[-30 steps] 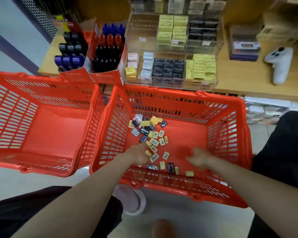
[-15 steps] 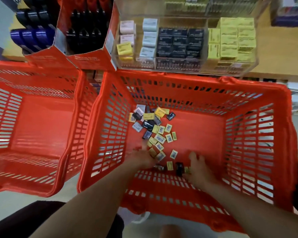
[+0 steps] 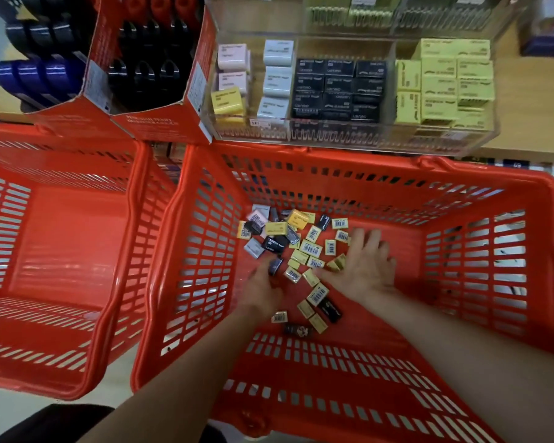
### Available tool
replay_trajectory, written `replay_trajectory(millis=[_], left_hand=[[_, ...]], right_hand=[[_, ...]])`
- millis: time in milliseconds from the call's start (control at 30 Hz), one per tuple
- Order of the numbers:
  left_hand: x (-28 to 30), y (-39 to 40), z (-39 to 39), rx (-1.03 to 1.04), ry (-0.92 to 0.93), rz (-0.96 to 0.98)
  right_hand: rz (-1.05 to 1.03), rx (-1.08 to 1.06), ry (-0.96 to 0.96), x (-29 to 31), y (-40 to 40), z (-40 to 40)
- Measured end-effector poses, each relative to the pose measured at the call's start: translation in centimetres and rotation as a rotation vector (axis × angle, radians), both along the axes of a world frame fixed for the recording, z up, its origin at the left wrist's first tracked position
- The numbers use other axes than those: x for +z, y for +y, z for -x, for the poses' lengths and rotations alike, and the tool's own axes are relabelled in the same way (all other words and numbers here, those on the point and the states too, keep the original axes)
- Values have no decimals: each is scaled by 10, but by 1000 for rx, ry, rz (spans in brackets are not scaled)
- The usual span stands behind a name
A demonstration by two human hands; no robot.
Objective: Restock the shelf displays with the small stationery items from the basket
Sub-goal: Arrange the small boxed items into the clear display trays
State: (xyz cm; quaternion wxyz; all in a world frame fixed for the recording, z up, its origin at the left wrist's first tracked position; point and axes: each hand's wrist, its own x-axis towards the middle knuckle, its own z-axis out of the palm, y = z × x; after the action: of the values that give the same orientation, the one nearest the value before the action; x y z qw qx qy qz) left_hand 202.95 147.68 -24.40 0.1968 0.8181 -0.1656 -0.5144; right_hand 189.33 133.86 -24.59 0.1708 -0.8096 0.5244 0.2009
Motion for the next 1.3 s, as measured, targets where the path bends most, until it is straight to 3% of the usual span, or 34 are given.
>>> replay_trajectory(millis=[67,167,267,433,733,967,1100,1200,1300], left_hand=[[1,6,-8,-23,-81,-33],[0,7,-12,-44,-61,-50],[1,3,-8,-15,-16,-40],[3,-10,3,15,79,46],[2,-26,14,113,-54,80],[13,-50,36,520,405,-28],[39,-64,43,800,806,154],[74,-70,39,819,831,265],[123,-68,28,710,840,356]], right_hand=[[-48,-26,-26,-4,-8,-7],[-224,41,8,-13,-11,-13],[-249,116,18,-15,8,-17],[-158,143,-141,-23,28,-18],[-266,53,-400,-28,2,13],[-251,-198,-609,3,-2,7],[-323,-126,-651,48,7,3],[-344,-37,-665,90,8,0],[-390,-80,-824,145,1,-1]])
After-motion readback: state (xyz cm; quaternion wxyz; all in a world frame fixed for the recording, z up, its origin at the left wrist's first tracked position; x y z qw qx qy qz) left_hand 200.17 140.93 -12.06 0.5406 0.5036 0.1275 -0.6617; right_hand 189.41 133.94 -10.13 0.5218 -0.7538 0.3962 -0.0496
